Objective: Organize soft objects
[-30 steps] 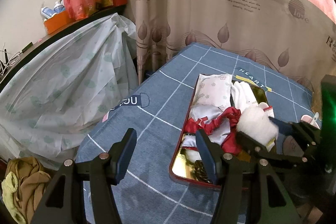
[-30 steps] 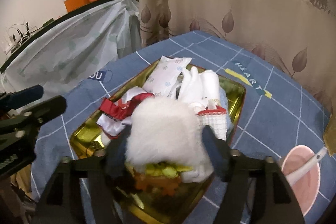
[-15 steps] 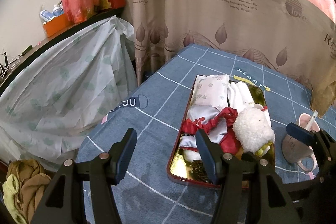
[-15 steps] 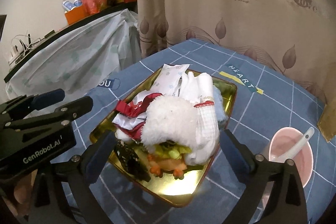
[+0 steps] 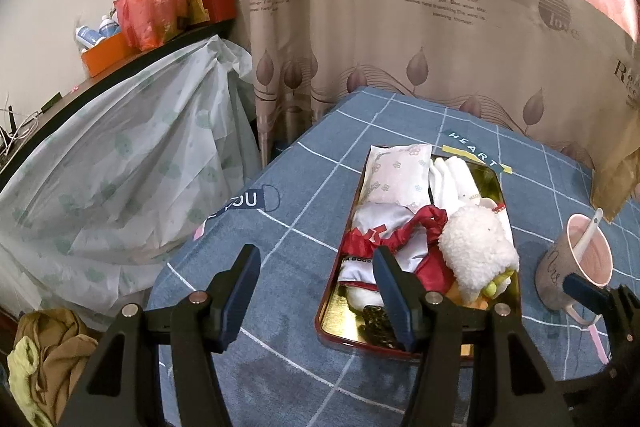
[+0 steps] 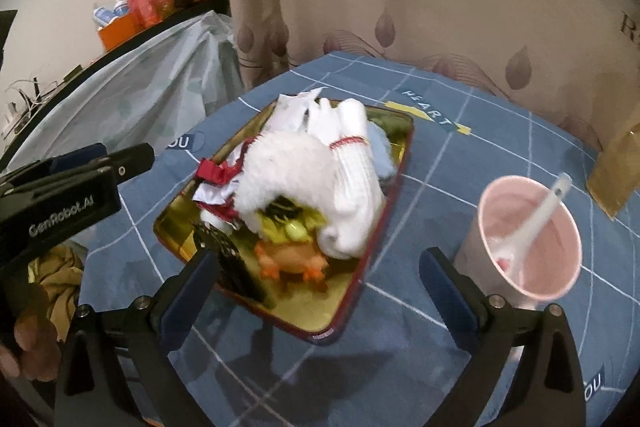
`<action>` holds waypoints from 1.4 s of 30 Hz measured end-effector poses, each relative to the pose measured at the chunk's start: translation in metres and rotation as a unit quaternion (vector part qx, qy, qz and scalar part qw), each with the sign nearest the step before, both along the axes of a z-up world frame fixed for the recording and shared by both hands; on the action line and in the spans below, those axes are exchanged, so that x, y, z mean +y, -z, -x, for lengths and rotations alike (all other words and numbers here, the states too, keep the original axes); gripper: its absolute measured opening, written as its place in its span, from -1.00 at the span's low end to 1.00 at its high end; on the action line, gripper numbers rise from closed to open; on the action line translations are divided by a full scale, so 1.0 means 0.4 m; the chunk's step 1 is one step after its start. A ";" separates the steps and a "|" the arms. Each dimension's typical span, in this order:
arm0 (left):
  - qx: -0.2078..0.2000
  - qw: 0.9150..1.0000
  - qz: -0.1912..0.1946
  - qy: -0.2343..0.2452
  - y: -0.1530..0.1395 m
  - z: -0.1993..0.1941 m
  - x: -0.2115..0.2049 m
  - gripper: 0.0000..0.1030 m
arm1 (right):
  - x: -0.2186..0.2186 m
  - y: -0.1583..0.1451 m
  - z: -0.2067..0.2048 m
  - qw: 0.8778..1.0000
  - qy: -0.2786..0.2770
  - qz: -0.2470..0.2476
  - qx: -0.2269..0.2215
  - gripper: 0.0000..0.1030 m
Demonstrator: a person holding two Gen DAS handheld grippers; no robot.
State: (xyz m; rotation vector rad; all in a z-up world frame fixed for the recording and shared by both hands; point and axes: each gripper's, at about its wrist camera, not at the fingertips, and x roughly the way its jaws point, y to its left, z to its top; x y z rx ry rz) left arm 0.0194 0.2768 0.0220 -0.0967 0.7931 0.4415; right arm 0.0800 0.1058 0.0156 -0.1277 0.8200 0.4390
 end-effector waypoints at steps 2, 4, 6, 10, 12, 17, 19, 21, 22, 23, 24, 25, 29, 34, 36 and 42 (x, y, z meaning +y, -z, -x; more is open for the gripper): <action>0.000 1.000 0.000 0.001 0.000 0.001 -0.001 0.16 | -0.006 -0.003 0.006 1.000 0.003 -0.001 -0.001 0.97; 0.001 1.000 -0.001 0.002 0.000 0.001 -0.002 0.16 | -0.010 -0.008 0.010 1.000 0.006 -0.002 -0.003 0.98; 0.001 1.000 -0.001 0.003 -0.001 0.002 -0.005 0.16 | -0.012 -0.009 0.011 1.000 0.008 -0.002 -0.003 0.98; -0.001 1.000 -0.003 0.006 -0.003 0.004 -0.011 0.16 | -0.014 -0.009 0.016 1.000 0.008 -0.001 -0.002 0.98; -0.001 1.000 -0.004 0.007 -0.003 0.003 -0.013 0.16 | -0.013 -0.008 0.019 1.000 0.008 0.000 -0.002 0.98; -0.001 1.000 -0.005 0.008 -0.003 0.003 -0.016 0.16 | -0.011 -0.007 0.020 1.000 0.006 0.000 -0.001 0.98; -0.001 1.000 -0.004 0.008 -0.003 0.003 -0.017 0.16 | -0.011 -0.006 0.020 1.000 0.007 0.000 -0.001 0.98; -0.001 1.000 -0.005 0.009 -0.003 0.002 -0.018 0.16 | -0.011 -0.005 0.021 1.000 0.007 0.000 0.000 0.98; -0.001 1.000 -0.005 0.010 -0.003 0.002 -0.019 0.16 | -0.010 -0.004 0.022 1.000 0.006 0.000 0.001 0.98; -0.001 1.000 -0.004 0.009 -0.004 0.002 -0.019 0.16 | -0.009 -0.003 0.023 1.000 0.006 -0.001 0.002 0.98; -0.001 1.000 -0.005 0.008 -0.004 0.002 -0.019 0.16 | -0.007 -0.001 0.024 1.000 0.006 0.000 0.002 0.98; -0.001 1.000 -0.005 0.009 -0.004 0.000 -0.021 0.16 | -0.008 0.000 0.025 1.000 0.006 0.000 0.003 0.98; -0.001 1.000 -0.005 0.009 -0.004 0.000 -0.023 0.16 | -0.005 0.004 0.027 1.000 0.005 0.001 0.004 0.98; -0.001 1.000 -0.005 0.009 -0.005 0.001 -0.022 0.16 | -0.004 0.005 0.024 1.000 0.004 0.001 0.006 0.98; -0.001 1.000 -0.005 0.009 -0.005 0.001 -0.022 0.16 | -0.004 0.005 0.025 1.000 0.004 0.001 0.006 0.98; -0.001 1.000 -0.005 0.009 -0.005 0.001 -0.022 0.16 | -0.002 0.005 0.025 1.000 0.004 0.001 0.006 0.98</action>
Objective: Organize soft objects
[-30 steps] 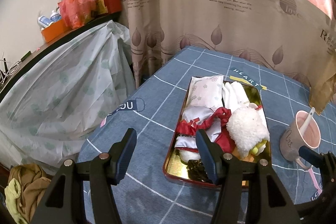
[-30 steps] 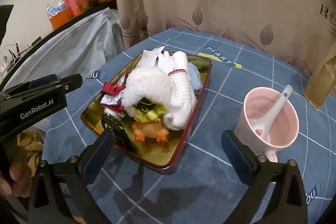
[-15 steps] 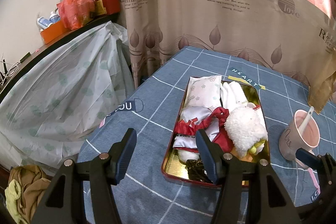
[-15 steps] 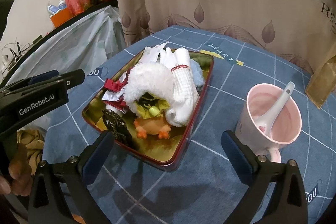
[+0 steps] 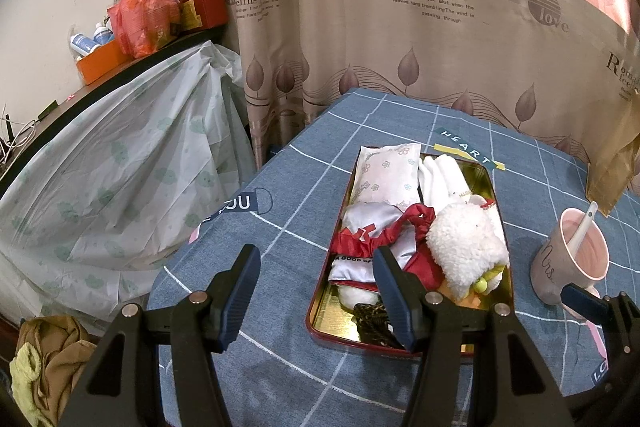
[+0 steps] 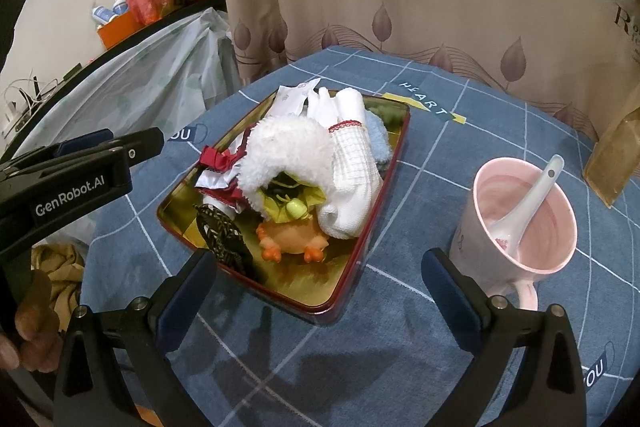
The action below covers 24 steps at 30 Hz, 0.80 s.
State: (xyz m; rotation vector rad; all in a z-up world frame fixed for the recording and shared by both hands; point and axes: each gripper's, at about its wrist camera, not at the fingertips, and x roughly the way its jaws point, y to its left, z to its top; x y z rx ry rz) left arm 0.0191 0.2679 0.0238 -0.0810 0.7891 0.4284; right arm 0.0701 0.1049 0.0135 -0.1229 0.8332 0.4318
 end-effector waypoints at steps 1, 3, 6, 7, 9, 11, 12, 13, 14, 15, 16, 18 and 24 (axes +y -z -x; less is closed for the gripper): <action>0.000 1.000 0.000 0.000 0.000 0.000 0.000 0.16 | 0.000 0.000 0.000 1.000 0.000 0.000 0.000 0.98; 0.000 1.000 0.000 0.000 0.000 0.000 0.000 0.16 | 0.000 0.000 0.000 1.000 0.000 0.000 0.000 0.98; 0.000 1.000 0.000 0.000 0.000 0.000 0.000 0.16 | 0.001 0.000 0.000 1.000 0.000 0.001 0.000 0.98; 0.000 1.000 0.000 0.000 0.000 0.000 0.000 0.16 | 0.001 0.000 -0.001 1.000 0.000 0.001 0.000 0.98; 0.000 1.000 0.000 0.000 0.000 0.000 0.000 0.16 | 0.002 0.003 0.003 1.000 -0.001 0.002 0.000 0.98; 0.000 1.000 -0.001 0.000 0.000 0.000 0.000 0.16 | 0.005 0.003 0.008 1.000 -0.003 0.003 0.000 0.98; 0.000 1.000 -0.001 0.000 0.000 0.000 -0.001 0.16 | 0.006 0.006 0.010 1.000 -0.004 0.004 0.000 0.98; 0.000 1.000 0.000 0.000 0.000 0.000 0.000 0.16 | 0.006 0.006 0.011 1.000 -0.004 0.004 0.000 0.98; 0.000 1.000 -0.001 0.001 0.001 -0.001 -0.001 0.16 | 0.007 0.006 0.012 1.000 -0.004 0.004 0.000 0.98; 0.000 1.000 -0.001 0.001 0.000 -0.002 -0.002 0.16 | 0.006 0.006 0.012 1.000 -0.004 0.004 0.000 0.98; 0.001 1.000 -0.001 0.001 0.000 -0.002 -0.002 0.16 | 0.006 0.007 0.013 1.000 -0.004 0.004 0.001 0.98; 0.000 1.000 -0.001 0.001 0.000 -0.002 -0.003 0.16 | 0.006 0.006 0.013 1.000 -0.004 0.003 0.001 0.98; -0.004 1.000 -0.003 0.005 -0.004 -0.007 -0.015 0.16 | 0.008 0.008 0.015 1.000 -0.007 0.005 0.001 0.98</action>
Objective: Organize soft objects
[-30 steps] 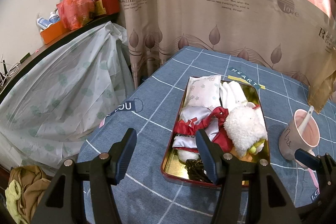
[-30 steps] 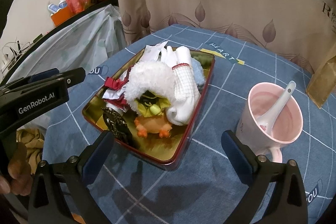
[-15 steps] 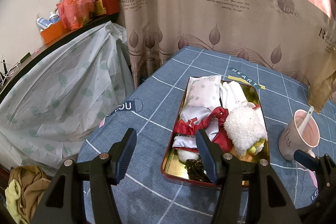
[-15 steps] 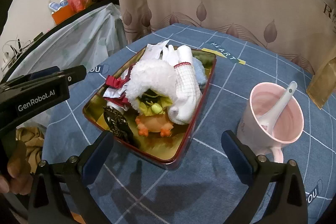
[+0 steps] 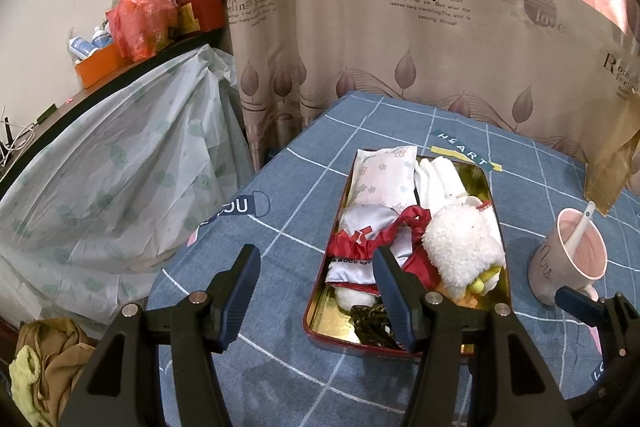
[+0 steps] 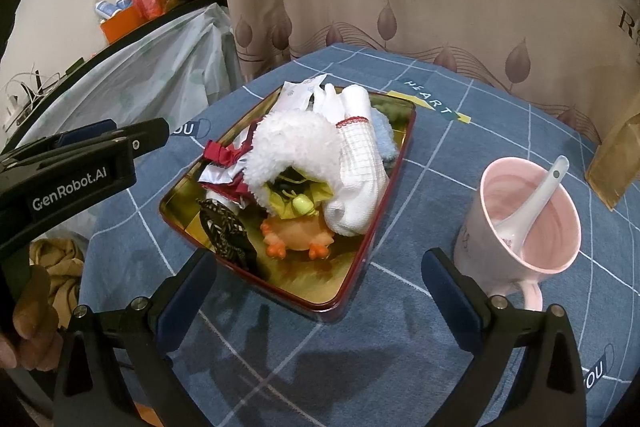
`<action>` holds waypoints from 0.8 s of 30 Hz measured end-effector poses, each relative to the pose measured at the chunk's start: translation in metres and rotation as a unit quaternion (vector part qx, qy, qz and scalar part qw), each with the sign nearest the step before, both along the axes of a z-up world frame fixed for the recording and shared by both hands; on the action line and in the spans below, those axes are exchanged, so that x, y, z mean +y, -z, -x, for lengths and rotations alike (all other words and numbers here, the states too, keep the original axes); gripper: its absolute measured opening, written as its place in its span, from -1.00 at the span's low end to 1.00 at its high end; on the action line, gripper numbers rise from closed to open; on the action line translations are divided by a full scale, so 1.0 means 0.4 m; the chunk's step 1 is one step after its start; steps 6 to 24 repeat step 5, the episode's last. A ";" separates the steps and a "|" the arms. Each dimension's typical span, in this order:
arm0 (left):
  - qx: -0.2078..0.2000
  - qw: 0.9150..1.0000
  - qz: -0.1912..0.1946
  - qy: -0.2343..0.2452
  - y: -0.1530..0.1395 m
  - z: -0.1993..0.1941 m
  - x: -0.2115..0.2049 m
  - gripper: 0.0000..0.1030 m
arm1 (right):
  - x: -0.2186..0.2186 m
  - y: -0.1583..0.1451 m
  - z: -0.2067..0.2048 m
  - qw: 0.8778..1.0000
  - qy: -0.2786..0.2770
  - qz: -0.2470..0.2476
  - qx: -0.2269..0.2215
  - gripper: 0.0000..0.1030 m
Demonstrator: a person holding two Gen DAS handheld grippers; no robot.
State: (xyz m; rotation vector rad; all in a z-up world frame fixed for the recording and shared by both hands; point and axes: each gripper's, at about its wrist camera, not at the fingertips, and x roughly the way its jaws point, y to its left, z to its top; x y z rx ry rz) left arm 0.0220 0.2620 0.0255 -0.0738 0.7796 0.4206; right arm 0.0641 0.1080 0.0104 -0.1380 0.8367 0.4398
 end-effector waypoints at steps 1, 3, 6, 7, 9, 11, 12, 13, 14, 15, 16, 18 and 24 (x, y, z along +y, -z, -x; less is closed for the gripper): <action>0.000 1.000 0.000 -0.001 0.000 0.001 0.000 0.16 | 0.000 0.000 0.000 1.000 0.000 0.000 0.000 0.98; 0.000 1.000 0.000 0.001 0.000 0.000 0.000 0.16 | 0.001 0.000 0.000 1.000 0.001 0.000 0.000 0.98; 0.000 1.000 -0.001 0.001 -0.002 0.001 -0.001 0.16 | 0.000 -0.001 0.000 1.000 0.000 0.000 0.000 0.98; 0.000 1.000 -0.001 0.001 -0.002 0.001 -0.001 0.16 | 0.000 -0.001 0.000 1.000 0.000 0.000 0.000 0.98; 0.000 1.000 -0.001 0.001 -0.002 0.001 -0.001 0.16 | 0.000 -0.001 0.000 1.000 0.000 0.000 0.000 0.98; 0.000 1.000 -0.001 0.001 -0.002 0.001 -0.001 0.16 | 0.000 -0.001 0.000 1.000 0.000 0.000 0.000 0.98; 0.000 1.000 -0.001 0.001 -0.002 0.001 -0.001 0.16 | 0.000 -0.001 0.000 1.000 0.000 0.000 0.000 0.98; 0.000 1.000 -0.001 0.001 -0.002 0.001 -0.001 0.16 | 0.000 -0.001 0.000 1.000 0.000 0.000 0.000 0.98; 0.000 1.000 -0.001 0.001 -0.002 0.001 -0.001 0.16 | 0.000 -0.001 0.000 1.000 0.000 0.000 0.000 0.98; 0.000 1.000 -0.001 0.001 -0.002 0.001 -0.001 0.16 | 0.000 -0.001 0.000 1.000 0.000 0.000 0.000 0.98; 0.000 1.000 -0.001 0.001 -0.002 0.001 -0.001 0.16 | 0.000 -0.001 0.000 1.000 0.000 0.000 0.000 0.98; 0.000 1.000 -0.001 0.001 -0.002 0.001 -0.001 0.16 | 0.000 -0.001 0.000 1.000 0.000 0.000 0.000 0.98; 0.000 1.000 -0.001 0.001 -0.002 0.001 -0.001 0.16 | 0.000 -0.001 0.000 1.000 0.000 0.000 0.000 0.98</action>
